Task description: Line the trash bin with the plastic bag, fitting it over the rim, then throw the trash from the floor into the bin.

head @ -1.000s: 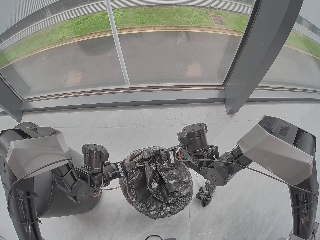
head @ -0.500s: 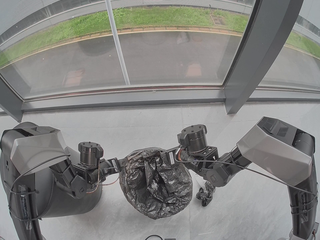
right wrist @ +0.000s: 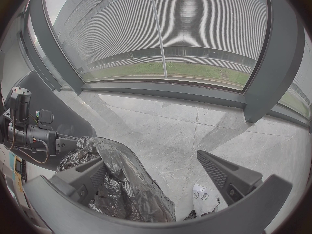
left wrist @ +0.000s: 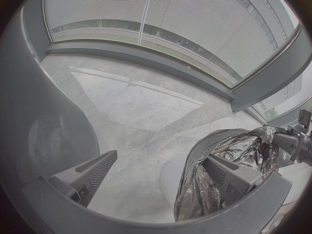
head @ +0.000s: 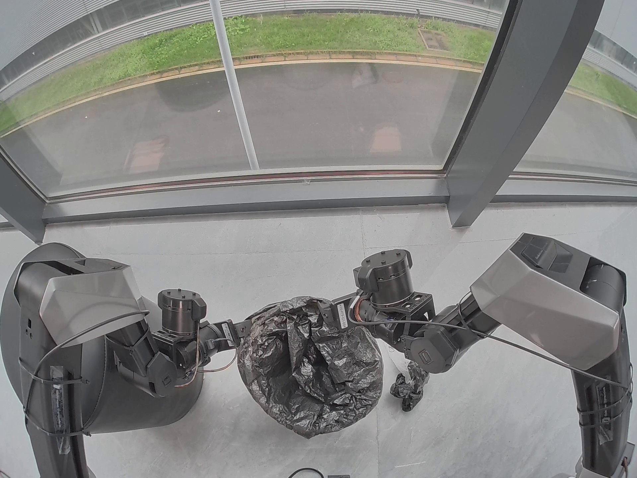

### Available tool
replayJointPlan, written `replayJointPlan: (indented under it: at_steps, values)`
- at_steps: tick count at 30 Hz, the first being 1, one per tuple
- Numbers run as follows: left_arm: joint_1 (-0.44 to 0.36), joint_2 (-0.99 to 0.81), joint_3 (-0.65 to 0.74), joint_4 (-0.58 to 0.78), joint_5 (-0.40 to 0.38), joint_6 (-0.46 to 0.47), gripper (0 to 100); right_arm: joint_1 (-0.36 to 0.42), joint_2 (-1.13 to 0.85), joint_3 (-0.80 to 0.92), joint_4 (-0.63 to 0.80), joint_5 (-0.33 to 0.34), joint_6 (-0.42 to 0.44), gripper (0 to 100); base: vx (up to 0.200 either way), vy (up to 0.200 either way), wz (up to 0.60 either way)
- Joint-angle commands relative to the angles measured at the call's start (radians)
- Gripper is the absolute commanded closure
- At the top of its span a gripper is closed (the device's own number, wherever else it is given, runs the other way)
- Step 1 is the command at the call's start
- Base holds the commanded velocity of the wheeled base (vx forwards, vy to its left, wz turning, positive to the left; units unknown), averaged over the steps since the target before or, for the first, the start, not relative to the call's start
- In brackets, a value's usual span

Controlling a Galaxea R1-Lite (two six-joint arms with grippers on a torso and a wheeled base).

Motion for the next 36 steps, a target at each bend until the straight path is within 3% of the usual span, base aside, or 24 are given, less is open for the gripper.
replayJointPlan:
  at_steps: [1, 36]
  values:
    - [0.000, 0.035, -0.004, -0.009, 0.000, 0.003, 0, 0.001, 0.002, 0.002, -0.001, 0.000, 0.001, 0, 0.000, 0.000, 0.00]
    - [-0.006, 0.058, 0.010, -0.007, 0.000, 0.047, 0, -0.031, 0.044, -0.006, -0.006, 0.001, -0.002, 0, 0.000, 0.000, 0.00]
